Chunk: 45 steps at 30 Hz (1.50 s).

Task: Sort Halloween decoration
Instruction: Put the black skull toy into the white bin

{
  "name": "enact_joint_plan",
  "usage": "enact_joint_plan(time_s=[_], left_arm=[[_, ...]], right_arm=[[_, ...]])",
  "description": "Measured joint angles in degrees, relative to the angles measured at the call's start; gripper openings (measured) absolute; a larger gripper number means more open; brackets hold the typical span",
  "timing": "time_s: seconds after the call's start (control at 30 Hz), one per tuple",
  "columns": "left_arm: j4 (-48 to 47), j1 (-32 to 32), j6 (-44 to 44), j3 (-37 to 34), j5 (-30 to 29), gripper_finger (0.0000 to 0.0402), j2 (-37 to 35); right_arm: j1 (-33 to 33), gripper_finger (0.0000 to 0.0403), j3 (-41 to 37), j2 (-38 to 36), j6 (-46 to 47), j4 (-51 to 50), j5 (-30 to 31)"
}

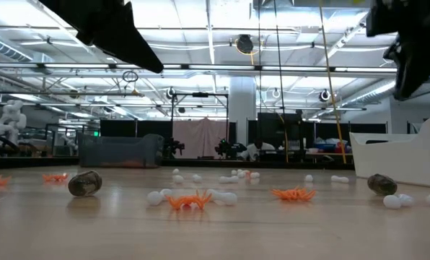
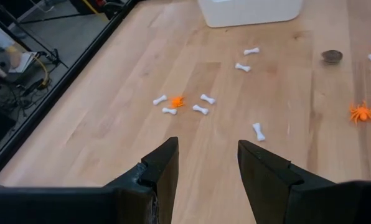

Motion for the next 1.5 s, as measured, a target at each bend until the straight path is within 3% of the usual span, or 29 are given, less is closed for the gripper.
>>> enact_joint_plan(time_s=[0.63,0.83,1.17,1.5], left_arm=[[0.1,0.0,0.0,0.0,0.0,0.0164,0.0],[0.1,0.0,-0.1,0.0,0.0,0.0164,0.0],[0.2,0.0,-1.6,0.0,0.2,0.0164,0.0],[1.9,0.0,-1.7,0.0,1.6,0.0164,0.0]], right_arm=[[-0.1,0.0053,-13.9,0.6,6.7,7.6,-1.6],[-0.1,0.0079,-16.4,3.2,7.3,10.1,-1.6],[-0.1,0.0156,-15.1,5.1,8.5,7.8,-1.4],[-0.1,0.0158,-5.0,5.7,6.6,7.9,0.3]])
